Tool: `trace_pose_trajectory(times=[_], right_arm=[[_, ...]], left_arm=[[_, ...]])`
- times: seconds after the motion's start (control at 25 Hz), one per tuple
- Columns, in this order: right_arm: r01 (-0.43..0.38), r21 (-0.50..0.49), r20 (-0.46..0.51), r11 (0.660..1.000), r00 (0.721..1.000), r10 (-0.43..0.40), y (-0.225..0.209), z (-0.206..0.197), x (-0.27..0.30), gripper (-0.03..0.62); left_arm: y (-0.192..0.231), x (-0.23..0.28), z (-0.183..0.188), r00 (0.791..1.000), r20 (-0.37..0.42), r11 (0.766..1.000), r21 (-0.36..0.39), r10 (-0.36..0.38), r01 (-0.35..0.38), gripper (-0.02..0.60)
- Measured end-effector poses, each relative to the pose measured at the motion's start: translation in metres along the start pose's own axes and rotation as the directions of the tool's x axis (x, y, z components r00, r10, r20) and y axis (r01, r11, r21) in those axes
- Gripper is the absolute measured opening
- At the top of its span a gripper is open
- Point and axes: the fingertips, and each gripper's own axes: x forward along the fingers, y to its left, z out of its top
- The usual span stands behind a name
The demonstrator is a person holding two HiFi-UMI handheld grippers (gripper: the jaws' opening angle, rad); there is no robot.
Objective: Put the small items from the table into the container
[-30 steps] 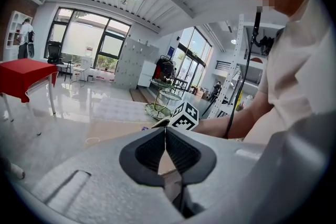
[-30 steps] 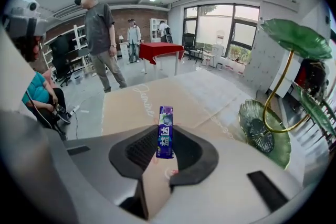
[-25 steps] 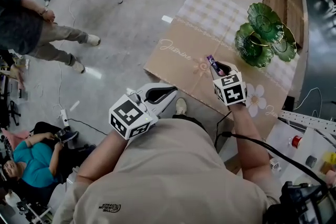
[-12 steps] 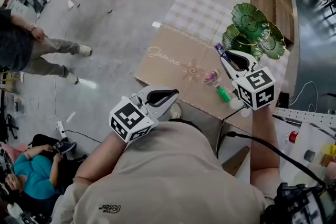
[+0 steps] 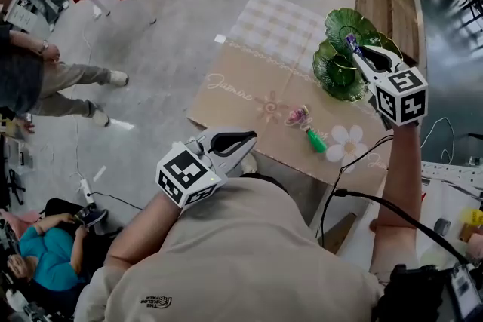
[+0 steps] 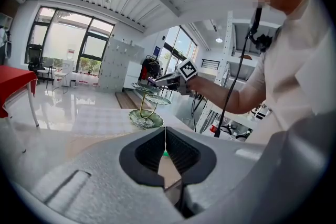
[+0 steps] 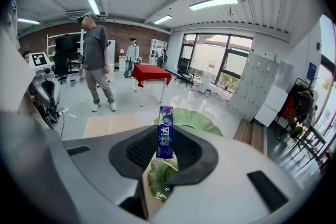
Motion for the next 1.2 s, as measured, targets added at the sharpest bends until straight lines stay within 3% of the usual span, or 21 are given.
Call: trace_pose_trajectory(times=[0.32, 0.72, 1.2], right_arm=[[0.048, -0.016, -0.089, 0.999, 0.995, -0.049, -0.059, -0.011, 0.039, 0.092], [0.062, -0.167, -0.252, 0.984, 0.962, -0.104, -0.081, -0.026, 0.08, 0.092], [0.09, -0.184, -0.257, 0.979, 0.957, -0.137, -0.081, -0.025, 0.081, 0.127]], left_arm=[[0.01, -0.006, -0.001, 0.999, -0.005, 0.999, -0.012, 0.036, -0.036, 0.009], [0.024, -0.018, -0.005, 0.996, -0.002, 0.996, -0.041, 0.085, -0.085, 0.009], [0.023, -0.029, -0.01, 0.996, 0.004, 0.995, -0.048, 0.09, -0.09, 0.009]])
